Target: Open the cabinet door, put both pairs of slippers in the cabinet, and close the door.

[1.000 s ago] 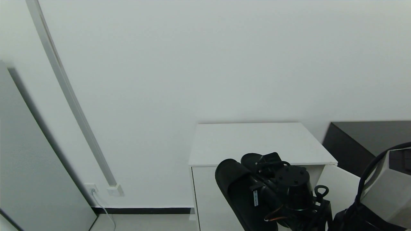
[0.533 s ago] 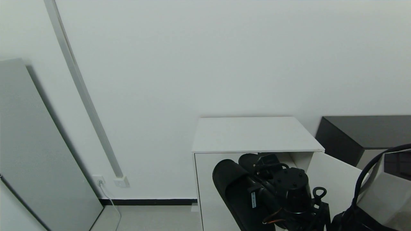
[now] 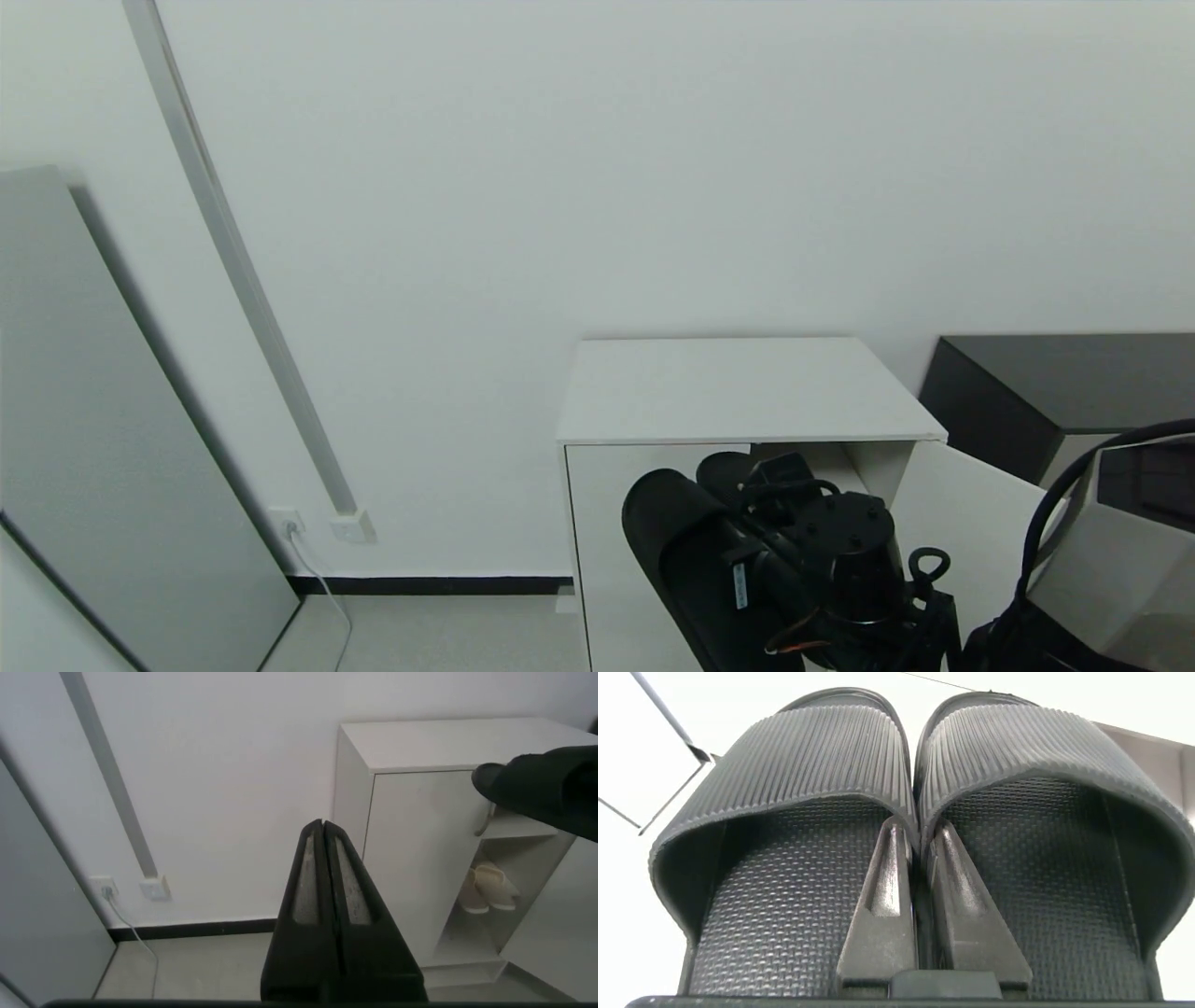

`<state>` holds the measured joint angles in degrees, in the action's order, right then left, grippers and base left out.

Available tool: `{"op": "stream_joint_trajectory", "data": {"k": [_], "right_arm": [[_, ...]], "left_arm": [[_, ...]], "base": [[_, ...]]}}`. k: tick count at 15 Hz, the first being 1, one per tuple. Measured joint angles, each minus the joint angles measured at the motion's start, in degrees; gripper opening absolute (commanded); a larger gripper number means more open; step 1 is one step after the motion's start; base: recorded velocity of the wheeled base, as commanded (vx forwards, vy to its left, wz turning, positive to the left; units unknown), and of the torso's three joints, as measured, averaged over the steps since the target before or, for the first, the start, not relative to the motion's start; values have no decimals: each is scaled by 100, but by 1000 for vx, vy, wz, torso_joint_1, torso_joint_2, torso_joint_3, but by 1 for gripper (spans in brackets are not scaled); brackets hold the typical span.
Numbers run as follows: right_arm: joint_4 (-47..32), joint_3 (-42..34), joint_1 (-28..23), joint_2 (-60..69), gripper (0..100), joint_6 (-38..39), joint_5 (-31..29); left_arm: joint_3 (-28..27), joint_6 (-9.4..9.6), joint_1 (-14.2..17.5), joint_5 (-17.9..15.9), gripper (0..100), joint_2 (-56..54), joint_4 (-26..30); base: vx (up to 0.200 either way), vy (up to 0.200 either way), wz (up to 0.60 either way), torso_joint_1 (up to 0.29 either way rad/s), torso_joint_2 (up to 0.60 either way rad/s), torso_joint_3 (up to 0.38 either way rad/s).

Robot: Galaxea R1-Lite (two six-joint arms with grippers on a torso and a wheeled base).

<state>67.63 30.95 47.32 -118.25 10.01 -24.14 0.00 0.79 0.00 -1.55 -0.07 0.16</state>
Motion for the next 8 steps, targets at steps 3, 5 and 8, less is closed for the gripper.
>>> {"op": "stream_joint_trajectory", "data": {"k": [3,5,8], "right_arm": [[7,0,11,-20,0,-7,6],[-4,-9,-9,-27,0,-7,5],[11,-11,9,-27,0,-9,9]], "left_arm": [[0,-1,-2,5,0,0,2],[0,-1,10,0,0,0,-2],[0,-1,0,0,0,0,-2]], "base": [[0,-200,0,-1,1,-2],[0,-200,0,10,5,-2],[0,-200,0,5,2,1]]}}
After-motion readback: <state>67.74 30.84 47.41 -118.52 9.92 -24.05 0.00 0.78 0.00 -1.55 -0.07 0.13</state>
